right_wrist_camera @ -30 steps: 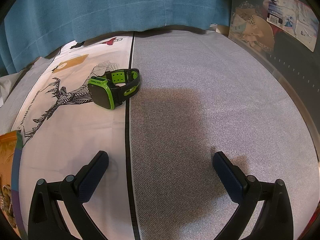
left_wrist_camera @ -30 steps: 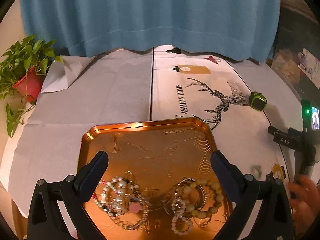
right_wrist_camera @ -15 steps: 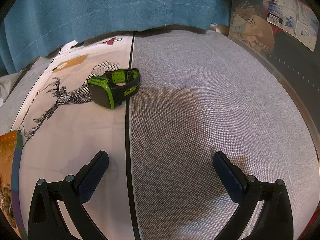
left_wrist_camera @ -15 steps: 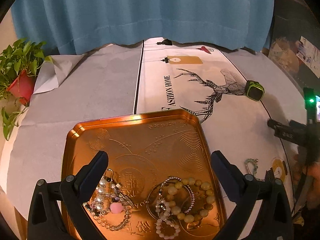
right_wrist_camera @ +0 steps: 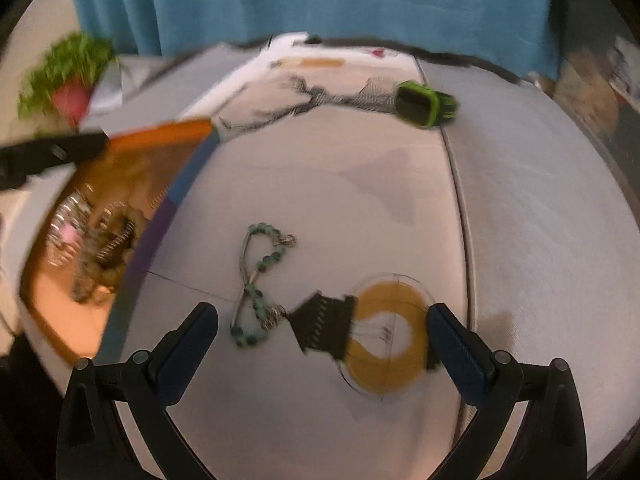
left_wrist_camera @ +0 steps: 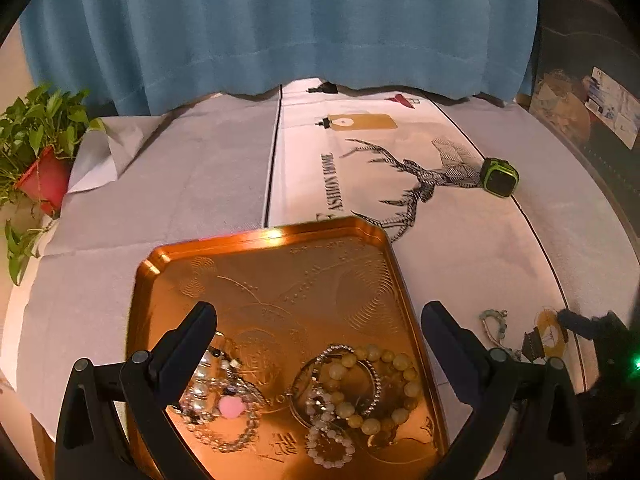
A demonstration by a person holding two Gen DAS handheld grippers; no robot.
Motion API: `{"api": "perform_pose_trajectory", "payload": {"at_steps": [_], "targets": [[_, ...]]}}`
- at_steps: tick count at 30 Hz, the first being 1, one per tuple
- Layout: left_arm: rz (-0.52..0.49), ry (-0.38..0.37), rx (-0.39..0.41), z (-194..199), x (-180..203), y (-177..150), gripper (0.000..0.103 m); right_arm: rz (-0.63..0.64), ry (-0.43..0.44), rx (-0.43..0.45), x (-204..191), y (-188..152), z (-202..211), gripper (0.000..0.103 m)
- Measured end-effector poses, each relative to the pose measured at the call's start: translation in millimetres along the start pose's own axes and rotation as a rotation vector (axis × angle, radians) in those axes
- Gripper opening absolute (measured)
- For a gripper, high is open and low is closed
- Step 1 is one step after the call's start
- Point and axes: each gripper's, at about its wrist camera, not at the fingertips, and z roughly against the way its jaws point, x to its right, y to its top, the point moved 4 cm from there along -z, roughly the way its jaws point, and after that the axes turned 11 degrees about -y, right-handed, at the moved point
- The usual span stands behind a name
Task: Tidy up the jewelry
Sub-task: 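Grasp the green watch with the left tool while the right tool grasps the teal bead bracelet, then carry the green watch and teal bracelet up and over the copper tray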
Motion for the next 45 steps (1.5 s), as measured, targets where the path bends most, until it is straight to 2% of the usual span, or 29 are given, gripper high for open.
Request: {"api": "perform_pose_trajectory", "payload": {"at_steps": [2,5,8,11,15,19,21,24,30,33,36,37,39,40,42,43,45], "targets": [[0.003,0.009,0.006,2.1,-2.5,3.2,0.102,0.013,0.007,0.016,-3.1,6.8,-7.3,0.103],[0.012,0.010,0.010,2.3,-5.2,9.3,0.102,-0.044,-0.042,0.017,13.6,12.1,-12.0,0.103],[-0.002,0.003,0.017,-0.3,-0.1,17.3,0.102,-0.160,-0.113,-0.014,58.5,12.6,-21.7,0.103],[-0.041,-0.021,0.025,-7.9,18.9,31.0,0.102,-0.217,-0.153,-0.034,102.5,12.1,-25.8,0.103],[-0.075,-0.100,0.020,-27.2,55.9,56.7,0.102,-0.200,-0.140,-0.041,143.2,19.0,-35.0,0.103],[-0.106,-0.183,-0.008,-59.3,92.7,80.2,0.102,-0.195,-0.133,-0.049,167.9,30.6,-48.8,0.103],[-0.130,-0.178,-0.019,-76.8,107.3,91.4,0.102,-0.156,-0.106,-0.060,167.9,34.2,-50.8,0.103],[-0.165,-0.195,0.001,-94.0,123.7,103.8,0.102,-0.097,-0.066,-0.026,158.5,31.7,-47.4,0.103],[-0.240,-0.296,-0.027,-126.2,159.0,118.4,0.102,-0.042,-0.026,0.022,151.1,41.4,-54.2,0.103],[-0.266,-0.335,-0.079,-145.3,177.2,125.0,0.102,-0.038,-0.023,0.027,153.1,46.8,-57.9,0.103],[-0.292,-0.311,-0.142,-168.5,187.7,128.3,0.101,-0.029,-0.017,0.029,154.4,50.6,-60.6,0.103],[-0.297,-0.304,-0.159,-174.9,189.6,128.2,0.099,-0.026,-0.014,0.029,154.7,50.8,-60.4,0.103],[-0.303,-0.300,-0.190,-184.7,191.3,127.1,0.073,-0.023,-0.012,0.031,153.8,50.1,-59.6,0.100],[-0.301,-0.336,-0.218,-189.0,192.8,125.4,0.051,-0.021,-0.009,0.038,152.1,49.2,-57.4,0.091],[-0.299,-0.332,-0.207,-188.1,191.0,125.1,0.048,0.003,0.012,0.068,145.4,48.7,-47.9,0.044],[-0.307,-0.334,-0.202,-186.4,191.0,123.9,0.048,0.023,0.025,0.078,140.9,48.4,-43.3,0.008],[-0.306,-0.330,-0.189,-180.7,187.9,121.9,0.048,0.022,0.019,0.070,137.8,47.2,-41.8,0.007]]}}
